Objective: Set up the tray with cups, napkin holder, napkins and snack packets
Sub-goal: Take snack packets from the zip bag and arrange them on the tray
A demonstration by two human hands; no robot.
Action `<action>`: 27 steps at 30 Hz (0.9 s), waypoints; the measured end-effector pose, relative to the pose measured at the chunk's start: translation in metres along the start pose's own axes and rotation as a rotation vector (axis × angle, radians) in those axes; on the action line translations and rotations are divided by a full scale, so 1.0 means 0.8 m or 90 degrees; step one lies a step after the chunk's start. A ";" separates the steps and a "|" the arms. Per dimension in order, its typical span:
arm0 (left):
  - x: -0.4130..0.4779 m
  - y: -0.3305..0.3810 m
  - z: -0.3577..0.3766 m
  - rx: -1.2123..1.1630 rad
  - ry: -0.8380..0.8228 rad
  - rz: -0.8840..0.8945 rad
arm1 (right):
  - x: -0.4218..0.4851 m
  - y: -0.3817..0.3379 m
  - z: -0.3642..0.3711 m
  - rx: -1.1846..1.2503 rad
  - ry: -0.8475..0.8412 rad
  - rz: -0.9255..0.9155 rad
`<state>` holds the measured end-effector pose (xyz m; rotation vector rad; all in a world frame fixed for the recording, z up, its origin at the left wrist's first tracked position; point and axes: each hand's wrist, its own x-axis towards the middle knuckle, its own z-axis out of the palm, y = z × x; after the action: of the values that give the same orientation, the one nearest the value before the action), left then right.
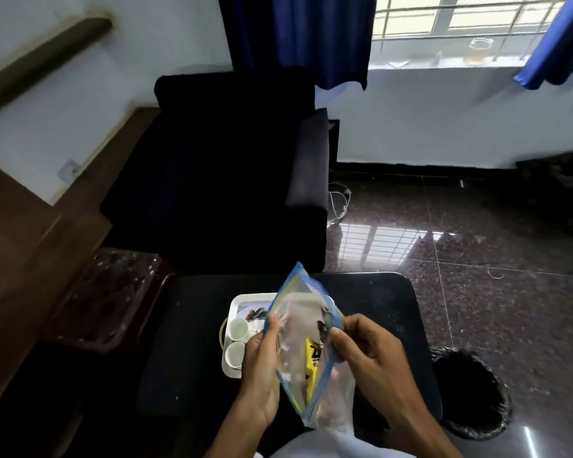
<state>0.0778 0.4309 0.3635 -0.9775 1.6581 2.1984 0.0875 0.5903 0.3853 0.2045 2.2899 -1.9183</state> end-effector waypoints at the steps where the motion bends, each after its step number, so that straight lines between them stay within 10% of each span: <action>1: -0.001 0.000 0.004 -0.029 -0.002 0.002 | -0.002 0.004 -0.014 -0.026 0.015 0.009; 8: -0.020 -0.005 0.022 0.026 -0.096 0.069 | -0.014 -0.003 -0.059 -0.359 0.186 -0.193; 11: -0.018 0.001 0.020 0.060 -0.077 0.109 | 0.007 -0.016 -0.034 -0.388 -0.019 -0.321; 15: -0.008 0.010 0.006 0.127 -0.047 0.150 | 0.062 0.001 0.033 -0.624 -0.248 -0.111; 27: 0.011 0.031 -0.052 0.183 -0.155 0.114 | 0.100 0.051 0.124 -0.731 -0.059 0.030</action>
<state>0.0735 0.3825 0.3715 -0.4839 1.9313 2.0065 0.0199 0.5003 0.3125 0.0171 2.8262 -0.3544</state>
